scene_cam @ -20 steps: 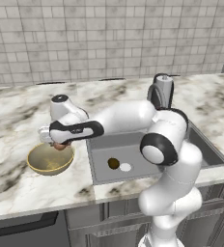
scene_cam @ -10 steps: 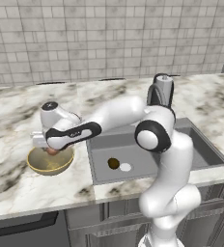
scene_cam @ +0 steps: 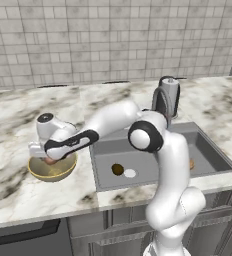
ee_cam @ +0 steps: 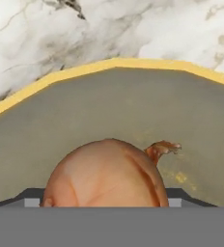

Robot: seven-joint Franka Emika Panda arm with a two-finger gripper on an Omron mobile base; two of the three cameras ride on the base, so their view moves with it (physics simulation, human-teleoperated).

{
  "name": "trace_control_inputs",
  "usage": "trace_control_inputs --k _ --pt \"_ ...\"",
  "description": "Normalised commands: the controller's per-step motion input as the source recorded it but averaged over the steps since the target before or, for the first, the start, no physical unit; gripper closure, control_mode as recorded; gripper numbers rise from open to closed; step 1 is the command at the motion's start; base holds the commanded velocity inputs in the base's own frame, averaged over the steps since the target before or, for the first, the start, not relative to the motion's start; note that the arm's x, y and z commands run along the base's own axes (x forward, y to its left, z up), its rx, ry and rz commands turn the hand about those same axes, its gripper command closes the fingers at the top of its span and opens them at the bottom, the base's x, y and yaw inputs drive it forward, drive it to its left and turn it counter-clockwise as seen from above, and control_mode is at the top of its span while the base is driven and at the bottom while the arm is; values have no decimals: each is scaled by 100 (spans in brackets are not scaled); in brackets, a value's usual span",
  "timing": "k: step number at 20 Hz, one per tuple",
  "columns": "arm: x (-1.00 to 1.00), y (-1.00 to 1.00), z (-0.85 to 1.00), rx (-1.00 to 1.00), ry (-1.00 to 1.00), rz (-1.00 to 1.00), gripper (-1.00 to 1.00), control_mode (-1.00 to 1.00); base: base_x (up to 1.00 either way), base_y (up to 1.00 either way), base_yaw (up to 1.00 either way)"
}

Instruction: Pick the onions from the sink and place them in one bowl. Place the avocado in the other bowl. Then turn off the sink faucet.

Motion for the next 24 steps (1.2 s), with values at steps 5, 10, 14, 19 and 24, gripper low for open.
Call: trace_control_inputs --k 5,10,14,19,24 --pt "26 15 -27 0 2 -8 -100 -100 0 0 0" --pt "-10 0 3 0 2 -14 -100 -100 0 0 0" --pt "-55 0 31 0 0 -17 -100 -100 0 0 0" --pt "-61 -5 45 0 -1 -16 -100 -100 0 0 0" --pt "-61 -30 58 0 -3 -15 -100 -100 0 0 0"
